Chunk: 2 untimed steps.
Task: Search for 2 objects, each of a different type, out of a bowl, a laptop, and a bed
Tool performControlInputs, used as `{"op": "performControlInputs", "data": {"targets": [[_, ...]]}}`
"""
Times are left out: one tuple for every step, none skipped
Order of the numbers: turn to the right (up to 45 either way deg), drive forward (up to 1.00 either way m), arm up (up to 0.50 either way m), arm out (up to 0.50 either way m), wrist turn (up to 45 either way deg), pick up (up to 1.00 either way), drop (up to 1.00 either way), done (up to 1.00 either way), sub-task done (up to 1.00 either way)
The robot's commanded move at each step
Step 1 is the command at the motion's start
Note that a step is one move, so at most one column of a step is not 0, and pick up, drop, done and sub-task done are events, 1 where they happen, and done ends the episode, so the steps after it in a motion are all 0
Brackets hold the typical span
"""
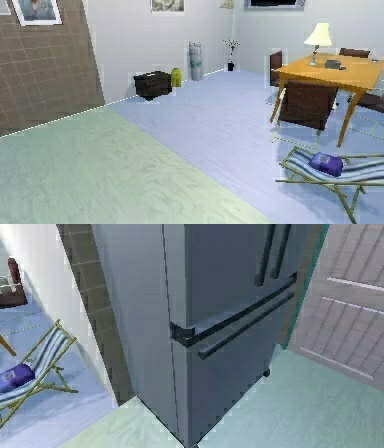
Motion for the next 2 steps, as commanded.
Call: {"op": "performControlInputs", "data": {"targets": [[24.0, 0.0, 0.0, 0.0, 0.0, 0.0, 0.0, 0.0, 0.0], [0.0, 0.1, 0.0, 0.0, 0.0, 0.0, 0.0, 0.0, 0.0]]}}
